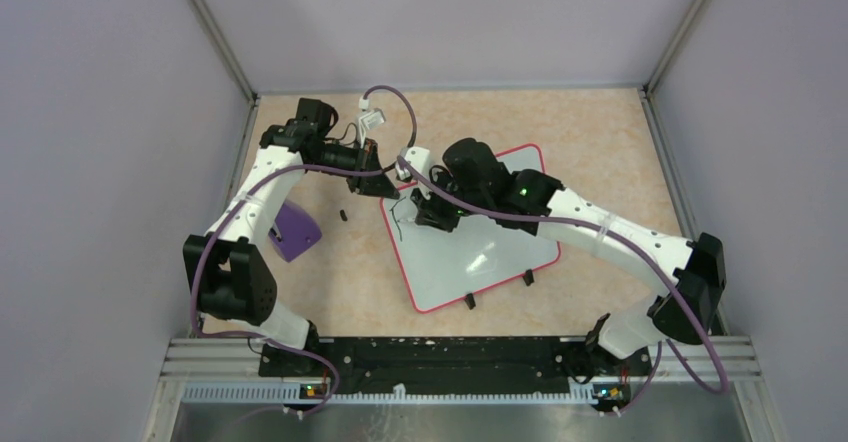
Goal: Write a sentence on the whiteboard
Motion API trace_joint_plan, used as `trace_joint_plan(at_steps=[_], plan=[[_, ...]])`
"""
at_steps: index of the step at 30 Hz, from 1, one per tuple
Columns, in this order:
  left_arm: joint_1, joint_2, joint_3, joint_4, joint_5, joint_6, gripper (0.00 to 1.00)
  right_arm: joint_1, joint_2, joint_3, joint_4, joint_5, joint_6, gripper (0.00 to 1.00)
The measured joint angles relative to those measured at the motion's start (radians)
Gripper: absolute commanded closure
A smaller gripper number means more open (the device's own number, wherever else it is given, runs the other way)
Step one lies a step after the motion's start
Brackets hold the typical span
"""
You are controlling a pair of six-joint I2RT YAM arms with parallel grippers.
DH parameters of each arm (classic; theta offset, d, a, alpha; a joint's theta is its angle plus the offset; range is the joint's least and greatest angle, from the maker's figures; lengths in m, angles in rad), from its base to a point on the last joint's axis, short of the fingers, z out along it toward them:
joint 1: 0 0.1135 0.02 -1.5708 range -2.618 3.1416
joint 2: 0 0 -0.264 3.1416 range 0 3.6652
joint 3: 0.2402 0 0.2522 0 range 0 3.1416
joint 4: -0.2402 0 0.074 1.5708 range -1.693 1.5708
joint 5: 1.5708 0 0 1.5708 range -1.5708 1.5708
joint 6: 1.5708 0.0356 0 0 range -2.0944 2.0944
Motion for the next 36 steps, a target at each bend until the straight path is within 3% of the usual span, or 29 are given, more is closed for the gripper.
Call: trace_joint_plan(at_steps=[36], plan=[[0.0, 0.0, 0.0, 0.001, -0.008, 0.001, 1.0, -0.064, -0.029, -0.03, -0.004, -0.017, 0.001, 1.0]])
